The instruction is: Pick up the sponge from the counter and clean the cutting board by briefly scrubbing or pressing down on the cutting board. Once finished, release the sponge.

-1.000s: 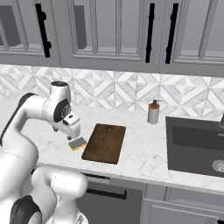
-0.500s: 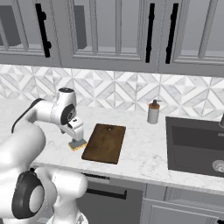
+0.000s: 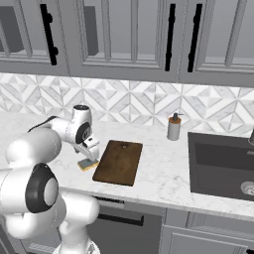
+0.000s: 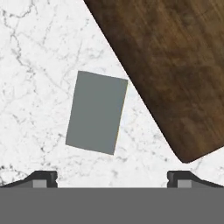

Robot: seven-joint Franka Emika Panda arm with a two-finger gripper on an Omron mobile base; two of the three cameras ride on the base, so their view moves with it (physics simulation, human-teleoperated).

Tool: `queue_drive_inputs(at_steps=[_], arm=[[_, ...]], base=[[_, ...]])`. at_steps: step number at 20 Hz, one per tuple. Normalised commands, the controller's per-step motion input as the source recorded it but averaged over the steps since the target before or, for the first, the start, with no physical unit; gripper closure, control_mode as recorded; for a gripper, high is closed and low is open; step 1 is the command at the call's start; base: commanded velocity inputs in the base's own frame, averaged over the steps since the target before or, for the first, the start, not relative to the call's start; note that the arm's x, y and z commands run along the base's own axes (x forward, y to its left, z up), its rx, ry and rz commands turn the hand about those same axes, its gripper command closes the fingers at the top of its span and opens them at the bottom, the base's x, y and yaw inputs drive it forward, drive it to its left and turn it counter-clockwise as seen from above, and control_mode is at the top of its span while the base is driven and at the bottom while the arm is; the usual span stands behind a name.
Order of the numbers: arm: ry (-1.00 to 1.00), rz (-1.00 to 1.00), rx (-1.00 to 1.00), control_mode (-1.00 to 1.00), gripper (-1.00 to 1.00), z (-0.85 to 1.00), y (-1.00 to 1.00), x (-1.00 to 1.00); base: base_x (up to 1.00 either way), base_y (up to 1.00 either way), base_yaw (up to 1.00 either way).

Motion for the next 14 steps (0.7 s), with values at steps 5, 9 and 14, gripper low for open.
queue_drive_inputs(at_steps=[5,9,14], arm=[[0.0,0.0,0.0,-1.0,-1.0,-0.38,0.0,0.23],[0.0,0.0,0.0,-1.0,-1.0,-0.31,0.0,0.24],[0.01,0.0,0.0,-1.0,-1.0,-0.15,0.0,0.01]], base=[[0.0,0.0,0.0],[0.0,0.0,0.0],[0.0,0.0,0.0]])
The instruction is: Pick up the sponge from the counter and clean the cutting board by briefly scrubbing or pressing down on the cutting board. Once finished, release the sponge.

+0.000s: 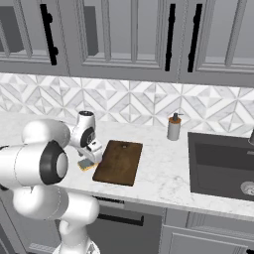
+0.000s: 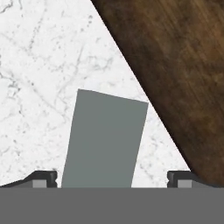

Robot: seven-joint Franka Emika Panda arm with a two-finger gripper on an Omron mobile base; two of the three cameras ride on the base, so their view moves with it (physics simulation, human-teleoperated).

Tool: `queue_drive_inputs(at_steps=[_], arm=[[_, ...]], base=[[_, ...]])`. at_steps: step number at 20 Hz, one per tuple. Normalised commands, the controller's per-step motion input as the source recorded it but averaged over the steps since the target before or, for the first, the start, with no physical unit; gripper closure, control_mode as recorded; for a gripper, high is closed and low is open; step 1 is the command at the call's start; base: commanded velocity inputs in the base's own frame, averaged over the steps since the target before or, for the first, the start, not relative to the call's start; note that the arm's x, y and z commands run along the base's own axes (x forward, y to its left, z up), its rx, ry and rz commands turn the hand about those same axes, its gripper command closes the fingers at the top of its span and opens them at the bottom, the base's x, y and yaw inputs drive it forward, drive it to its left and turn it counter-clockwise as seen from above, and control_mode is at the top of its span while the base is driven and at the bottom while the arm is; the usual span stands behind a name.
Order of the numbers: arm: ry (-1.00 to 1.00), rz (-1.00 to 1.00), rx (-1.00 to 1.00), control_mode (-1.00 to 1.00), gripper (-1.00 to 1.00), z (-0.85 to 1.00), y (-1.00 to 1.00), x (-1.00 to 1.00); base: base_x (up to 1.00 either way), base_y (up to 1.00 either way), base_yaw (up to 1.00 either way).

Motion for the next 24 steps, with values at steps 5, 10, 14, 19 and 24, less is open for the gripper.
queue_drive_inputs(at_steps=[5,10,14,19,24], arm=[[0.0,0.0,0.0,-1.0,-1.0,-0.24,0.0,0.03],[0.0,0.0,0.0,-1.0,-1.0,-0.14,0.0,0.01],[0.0,0.0,0.0,-1.0,-1.0,-0.2,0.0,0.03],[0.0,0.0,0.0,-1.0,-1.0,-0.17,0.0,0.04],[0.0,0.0,0.0,-1.0,-1.0,-0.09,0.0,0.04]], base=[[0.0,0.0,0.0],[0.0,0.0,0.0],[0.0,0.0,0.0],[0.0,0.0,0.0],[0.0,0.0,0.0]])
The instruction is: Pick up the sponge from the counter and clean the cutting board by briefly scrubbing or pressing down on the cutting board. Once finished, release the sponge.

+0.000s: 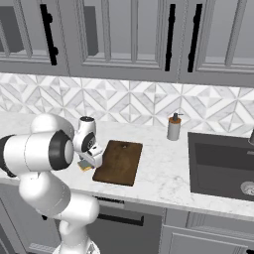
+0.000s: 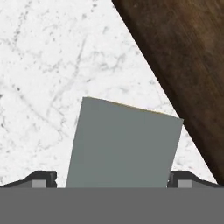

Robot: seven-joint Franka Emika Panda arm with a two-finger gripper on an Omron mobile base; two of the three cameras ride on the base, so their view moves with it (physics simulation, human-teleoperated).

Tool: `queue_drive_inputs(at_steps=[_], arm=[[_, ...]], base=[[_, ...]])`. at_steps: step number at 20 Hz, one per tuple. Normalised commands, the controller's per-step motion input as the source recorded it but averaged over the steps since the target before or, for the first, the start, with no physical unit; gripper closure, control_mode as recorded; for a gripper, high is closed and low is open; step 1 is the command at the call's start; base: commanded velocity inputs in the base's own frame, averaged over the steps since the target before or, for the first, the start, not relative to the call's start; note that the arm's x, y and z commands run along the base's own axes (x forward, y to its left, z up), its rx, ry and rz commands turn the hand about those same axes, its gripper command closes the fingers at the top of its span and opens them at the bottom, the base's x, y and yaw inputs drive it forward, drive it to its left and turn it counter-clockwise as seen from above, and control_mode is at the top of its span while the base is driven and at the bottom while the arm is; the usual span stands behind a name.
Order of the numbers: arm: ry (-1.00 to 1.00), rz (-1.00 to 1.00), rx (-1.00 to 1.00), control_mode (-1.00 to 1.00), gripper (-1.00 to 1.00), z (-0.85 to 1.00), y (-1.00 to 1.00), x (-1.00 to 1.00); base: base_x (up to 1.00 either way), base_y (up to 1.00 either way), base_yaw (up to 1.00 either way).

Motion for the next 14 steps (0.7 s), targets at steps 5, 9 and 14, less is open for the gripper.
queue_drive_inputs(at_steps=[5,9,14], arm=[[-0.04,0.0,0.0,-1.0,-1.0,-0.08,0.0,0.0],[-0.06,0.0,0.0,-1.0,-1.0,-0.36,0.02,0.0],[-0.01,0.0,0.0,-1.0,1.0,-0.37,0.0,0.0]], base=[[0.0,0.0,0.0],[0.0,0.0,0.0],[0.0,0.0,0.0]])
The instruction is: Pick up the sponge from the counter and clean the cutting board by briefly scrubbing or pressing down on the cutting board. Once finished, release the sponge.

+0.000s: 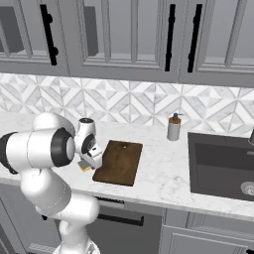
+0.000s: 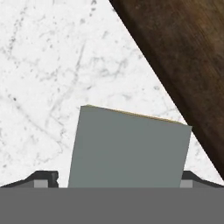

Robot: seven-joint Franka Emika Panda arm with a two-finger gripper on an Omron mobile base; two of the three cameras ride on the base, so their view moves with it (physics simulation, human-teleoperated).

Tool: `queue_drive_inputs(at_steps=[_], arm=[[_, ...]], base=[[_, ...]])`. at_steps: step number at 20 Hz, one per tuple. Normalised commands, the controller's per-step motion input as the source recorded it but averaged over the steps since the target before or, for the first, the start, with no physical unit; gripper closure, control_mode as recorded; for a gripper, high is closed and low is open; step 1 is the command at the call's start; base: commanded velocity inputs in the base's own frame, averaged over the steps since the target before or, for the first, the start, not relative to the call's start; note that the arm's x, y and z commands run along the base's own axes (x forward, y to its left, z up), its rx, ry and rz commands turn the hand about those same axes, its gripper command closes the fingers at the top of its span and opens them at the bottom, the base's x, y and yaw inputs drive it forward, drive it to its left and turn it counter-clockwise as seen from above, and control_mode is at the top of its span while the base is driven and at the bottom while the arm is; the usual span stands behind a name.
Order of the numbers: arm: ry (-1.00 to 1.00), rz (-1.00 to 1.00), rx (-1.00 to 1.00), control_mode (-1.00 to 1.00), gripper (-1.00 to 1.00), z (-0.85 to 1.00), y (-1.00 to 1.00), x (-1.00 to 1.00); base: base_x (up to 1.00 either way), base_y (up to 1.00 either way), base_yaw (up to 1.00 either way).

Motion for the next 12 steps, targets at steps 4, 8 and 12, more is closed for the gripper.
queue_drive_inputs(at_steps=[4,8,12], arm=[[-0.02,0.0,0.0,-1.0,1.0,-0.09,0.0,0.0],[-0.04,0.0,0.0,-1.0,1.0,0.05,0.0,-0.18],[-0.03,-0.02,0.0,-1.0,1.0,0.68,0.0,-0.43]], base=[[0.0,0.0,0.0],[0.0,0.0,0.0],[0.0,0.0,0.0]])
